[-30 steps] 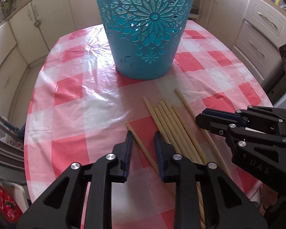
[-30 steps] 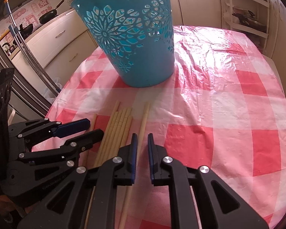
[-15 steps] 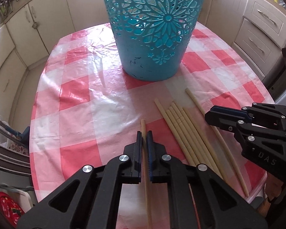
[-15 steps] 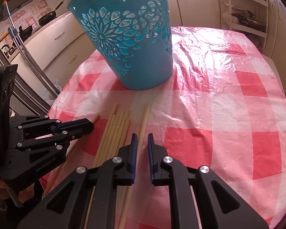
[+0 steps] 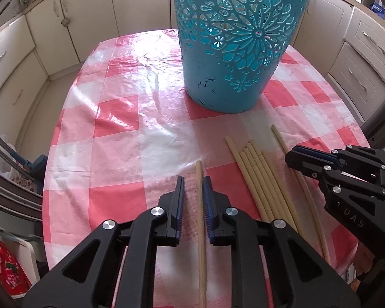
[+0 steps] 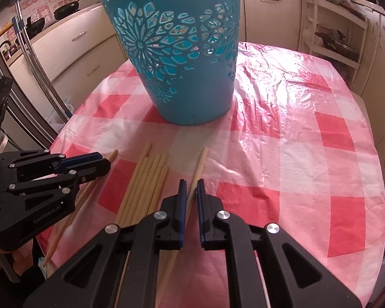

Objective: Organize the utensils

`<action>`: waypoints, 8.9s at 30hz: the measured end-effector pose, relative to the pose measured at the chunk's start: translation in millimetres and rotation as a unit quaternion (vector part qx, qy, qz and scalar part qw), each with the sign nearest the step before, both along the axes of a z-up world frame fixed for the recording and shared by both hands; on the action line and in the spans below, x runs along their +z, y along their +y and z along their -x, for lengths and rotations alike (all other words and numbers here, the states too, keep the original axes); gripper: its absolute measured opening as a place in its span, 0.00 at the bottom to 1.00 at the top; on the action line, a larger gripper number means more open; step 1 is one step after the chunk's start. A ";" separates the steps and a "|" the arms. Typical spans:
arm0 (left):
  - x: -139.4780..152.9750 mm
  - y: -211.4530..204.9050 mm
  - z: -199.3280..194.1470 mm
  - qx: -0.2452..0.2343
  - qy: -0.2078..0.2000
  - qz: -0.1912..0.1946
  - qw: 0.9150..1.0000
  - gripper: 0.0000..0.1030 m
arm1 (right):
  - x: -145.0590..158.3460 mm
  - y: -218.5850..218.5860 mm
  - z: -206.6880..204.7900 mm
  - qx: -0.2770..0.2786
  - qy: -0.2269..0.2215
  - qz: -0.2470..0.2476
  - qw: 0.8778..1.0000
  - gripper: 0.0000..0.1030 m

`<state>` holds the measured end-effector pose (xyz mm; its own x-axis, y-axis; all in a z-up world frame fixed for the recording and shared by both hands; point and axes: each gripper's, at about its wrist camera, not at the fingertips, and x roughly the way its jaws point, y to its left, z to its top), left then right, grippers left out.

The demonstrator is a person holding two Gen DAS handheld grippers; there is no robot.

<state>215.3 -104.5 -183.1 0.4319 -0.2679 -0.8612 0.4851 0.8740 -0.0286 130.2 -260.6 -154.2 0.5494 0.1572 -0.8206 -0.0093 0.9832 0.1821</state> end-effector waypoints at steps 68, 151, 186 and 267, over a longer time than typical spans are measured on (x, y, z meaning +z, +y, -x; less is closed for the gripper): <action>23.4 16.2 5.6 0.026 -0.035 0.058 0.997 0.05 | -1.7 1.1 3.7 0.004 -0.012 0.012 1.000 0.06; 132.7 28.9 -7.5 0.105 -0.231 0.080 0.964 0.93 | -2.4 24.0 10.7 0.017 -0.037 0.061 0.997 0.13; 96.8 58.7 -41.3 0.175 -0.129 0.118 0.969 0.93 | 184.8 -29.9 0.8 0.001 -0.251 -0.168 0.953 0.05; 40.4 94.1 -9.5 0.176 -0.023 0.074 0.981 0.93 | 12.3 37.9 31.3 -0.006 -0.027 -0.005 1.000 0.22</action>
<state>224.7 -10.4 -142.7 0.5583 -0.2159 -0.8010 0.1569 0.9756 -0.1536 98.9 -222.8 -141.9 0.5946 0.1585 -0.7882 -0.0080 0.9815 0.1913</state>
